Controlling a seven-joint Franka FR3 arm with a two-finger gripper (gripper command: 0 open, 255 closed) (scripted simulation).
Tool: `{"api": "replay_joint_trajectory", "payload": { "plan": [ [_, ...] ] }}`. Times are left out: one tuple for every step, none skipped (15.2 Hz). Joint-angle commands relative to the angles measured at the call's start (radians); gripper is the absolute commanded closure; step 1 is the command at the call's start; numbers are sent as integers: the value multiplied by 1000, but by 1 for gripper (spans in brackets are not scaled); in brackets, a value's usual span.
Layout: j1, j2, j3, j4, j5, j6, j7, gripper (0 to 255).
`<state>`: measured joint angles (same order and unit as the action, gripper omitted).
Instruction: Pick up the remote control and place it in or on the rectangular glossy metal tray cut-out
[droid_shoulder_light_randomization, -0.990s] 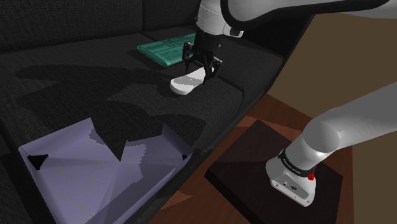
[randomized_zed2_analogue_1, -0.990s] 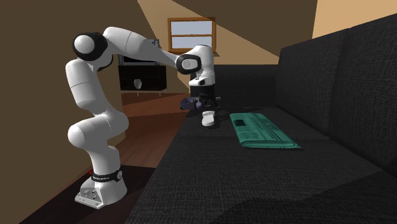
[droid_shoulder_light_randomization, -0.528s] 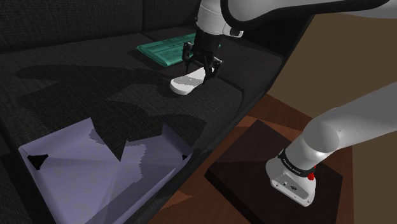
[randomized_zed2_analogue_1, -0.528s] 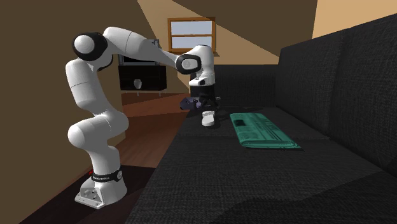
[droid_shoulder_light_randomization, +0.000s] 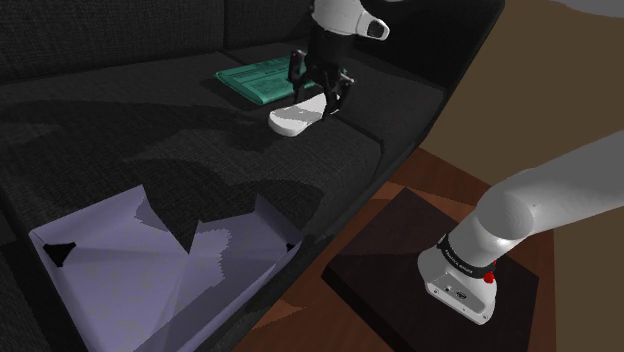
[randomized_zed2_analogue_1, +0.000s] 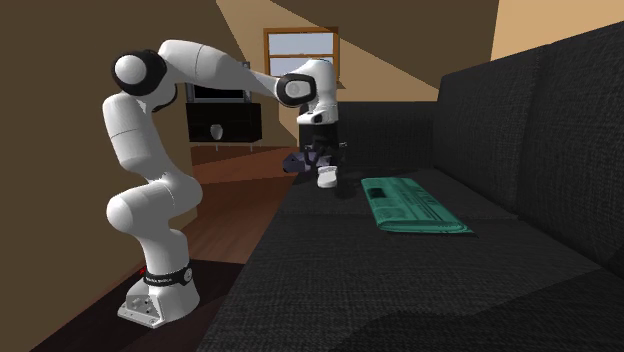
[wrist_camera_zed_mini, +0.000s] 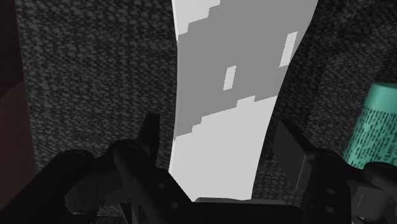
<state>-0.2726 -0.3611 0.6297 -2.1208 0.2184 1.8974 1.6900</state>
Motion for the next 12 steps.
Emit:
{"api": "replay_joint_trajectory", "payload": {
  "plan": [
    [-2, -1, -4, 26, -2, -27, 1, 255],
    [-2, -1, -6, 39, -3, -40, 1, 255],
    [-3, -1, -8, 52, -5, -53, 2, 255],
    [-4, -1, -10, 66, -6, -67, 2, 255],
    [-5, 0, -11, 79, -7, -80, 3, 255],
    [-6, 0, -13, 93, -9, -93, 3, 255],
    [-7, 1, -15, 107, -10, -106, 4, 255],
    [-7, 2, -16, 121, -11, -120, 5, 255],
    [-8, 4, -17, 136, -13, -133, 6, 255],
    [-9, 5, -18, 151, -15, -146, 7, 255],
    [-10, 7, -19, 166, -16, -159, 8, 255],
    [-12, 10, -20, 181, -18, -172, 10, 255]
  ]
}}
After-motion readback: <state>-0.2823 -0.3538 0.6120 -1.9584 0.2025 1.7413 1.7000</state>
